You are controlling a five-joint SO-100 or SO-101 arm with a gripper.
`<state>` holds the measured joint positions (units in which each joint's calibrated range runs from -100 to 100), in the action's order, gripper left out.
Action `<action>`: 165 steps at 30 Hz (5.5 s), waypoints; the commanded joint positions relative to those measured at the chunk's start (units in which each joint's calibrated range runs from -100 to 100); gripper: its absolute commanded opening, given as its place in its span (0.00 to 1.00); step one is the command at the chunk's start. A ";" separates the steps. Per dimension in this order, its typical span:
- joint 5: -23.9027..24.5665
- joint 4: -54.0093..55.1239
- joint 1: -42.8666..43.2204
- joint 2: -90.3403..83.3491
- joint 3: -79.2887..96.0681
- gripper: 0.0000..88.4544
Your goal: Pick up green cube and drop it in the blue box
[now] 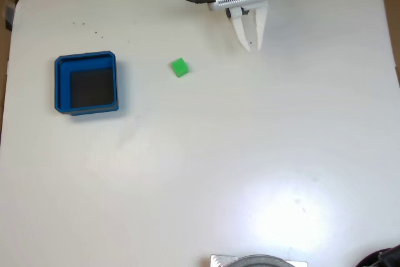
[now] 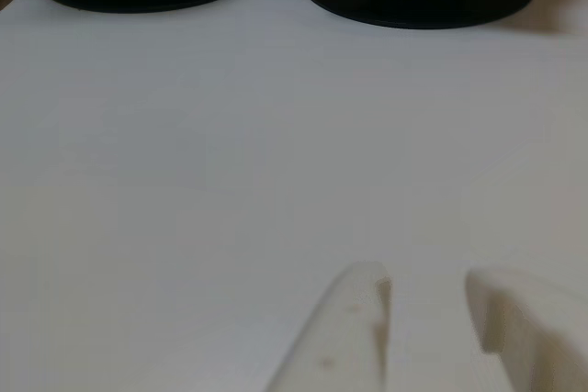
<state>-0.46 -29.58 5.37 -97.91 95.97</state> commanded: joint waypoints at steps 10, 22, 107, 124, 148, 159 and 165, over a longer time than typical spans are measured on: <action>0.05 0.92 0.20 -1.25 -0.46 0.03; -0.15 0.92 -2.24 -0.83 -0.55 0.03; -0.05 -9.19 -16.89 -0.67 3.58 0.03; -0.24 -9.19 -13.54 -0.67 3.49 0.03; -0.29 -9.19 -30.25 -0.58 3.49 0.03; -0.29 -9.19 -32.39 -0.58 3.49 0.03; -0.10 -9.19 -32.31 -0.67 3.49 0.03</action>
<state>-0.56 -38.60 -26.56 -97.91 99.19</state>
